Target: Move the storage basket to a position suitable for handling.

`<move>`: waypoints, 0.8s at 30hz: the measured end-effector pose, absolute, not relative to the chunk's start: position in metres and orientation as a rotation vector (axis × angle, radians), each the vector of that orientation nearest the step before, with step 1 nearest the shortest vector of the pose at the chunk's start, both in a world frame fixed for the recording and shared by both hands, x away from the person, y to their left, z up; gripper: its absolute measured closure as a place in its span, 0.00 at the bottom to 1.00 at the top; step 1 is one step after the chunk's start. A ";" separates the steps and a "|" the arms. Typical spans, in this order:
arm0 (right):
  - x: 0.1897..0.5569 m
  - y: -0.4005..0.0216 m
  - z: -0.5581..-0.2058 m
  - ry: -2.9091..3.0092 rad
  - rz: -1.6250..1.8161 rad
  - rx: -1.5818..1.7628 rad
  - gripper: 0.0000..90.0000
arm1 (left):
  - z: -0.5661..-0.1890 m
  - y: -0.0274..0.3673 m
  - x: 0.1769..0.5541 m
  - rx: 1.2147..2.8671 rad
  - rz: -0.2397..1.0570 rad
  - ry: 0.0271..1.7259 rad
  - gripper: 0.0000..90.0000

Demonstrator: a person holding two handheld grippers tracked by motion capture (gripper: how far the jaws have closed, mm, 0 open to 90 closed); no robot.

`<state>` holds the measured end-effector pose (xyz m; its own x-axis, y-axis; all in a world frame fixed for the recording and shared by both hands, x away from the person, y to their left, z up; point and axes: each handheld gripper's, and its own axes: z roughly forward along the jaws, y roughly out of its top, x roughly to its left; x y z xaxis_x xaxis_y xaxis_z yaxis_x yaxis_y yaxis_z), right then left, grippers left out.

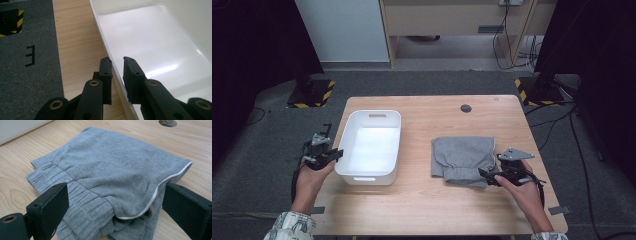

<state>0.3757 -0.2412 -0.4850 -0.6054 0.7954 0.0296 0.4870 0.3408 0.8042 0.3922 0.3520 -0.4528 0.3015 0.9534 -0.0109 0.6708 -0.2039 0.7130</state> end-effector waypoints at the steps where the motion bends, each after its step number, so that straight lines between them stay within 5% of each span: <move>1: 0.376 -0.241 -0.485 2.242 1.152 1.132 0.08 | -0.453 0.352 0.392 1.957 0.591 1.441 0.86; 24: 0.376 -0.241 -0.485 2.241 1.151 1.126 0.08 | -0.454 0.327 0.388 1.975 0.582 1.381 0.84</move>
